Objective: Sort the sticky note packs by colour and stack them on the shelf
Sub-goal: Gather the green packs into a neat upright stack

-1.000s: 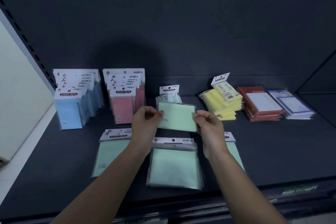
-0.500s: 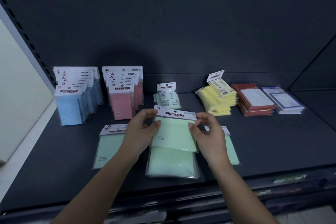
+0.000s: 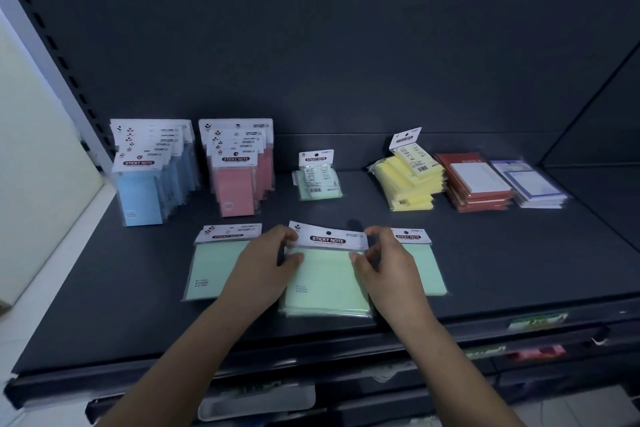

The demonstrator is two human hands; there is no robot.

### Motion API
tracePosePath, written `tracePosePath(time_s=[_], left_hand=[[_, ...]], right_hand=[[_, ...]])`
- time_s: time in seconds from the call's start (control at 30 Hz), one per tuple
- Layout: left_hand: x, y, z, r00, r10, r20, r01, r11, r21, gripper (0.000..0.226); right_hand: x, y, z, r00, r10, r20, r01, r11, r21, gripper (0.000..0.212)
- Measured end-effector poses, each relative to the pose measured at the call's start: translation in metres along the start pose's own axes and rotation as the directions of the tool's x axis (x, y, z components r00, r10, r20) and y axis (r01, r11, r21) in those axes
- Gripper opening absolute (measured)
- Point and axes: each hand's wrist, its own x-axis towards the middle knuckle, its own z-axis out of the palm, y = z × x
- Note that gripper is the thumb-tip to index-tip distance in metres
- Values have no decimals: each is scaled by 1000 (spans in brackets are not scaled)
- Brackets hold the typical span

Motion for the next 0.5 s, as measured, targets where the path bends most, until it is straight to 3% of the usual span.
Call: tracePosePath(time_s=[0.1, 0.2, 0.33, 0.4, 0.5], left_hand=[[-1, 2, 0, 1000, 1, 30, -4, 994, 106, 21], [-1, 4, -5, 999, 17, -32, -12, 990, 142, 21], [15, 13, -8, 993, 41, -108, -45, 998, -33, 22], [30, 19, -2, 1000, 0, -26, -4, 988, -152, 30], [50, 24, 10, 995, -54, 88, 70, 979, -191, 42]], right_hand=[[-2, 0, -4, 999, 26, 31, -22, 990, -141, 31], [0, -5, -11, 999, 39, -28, -45, 962, -269, 19], [23, -12, -13, 998, 20, -64, -24, 997, -71, 5], [39, -15, -7, 1000, 6, -1, -6, 998, 59, 11], [60, -19, 8, 994, -2, 113, -17, 987, 160, 30]])
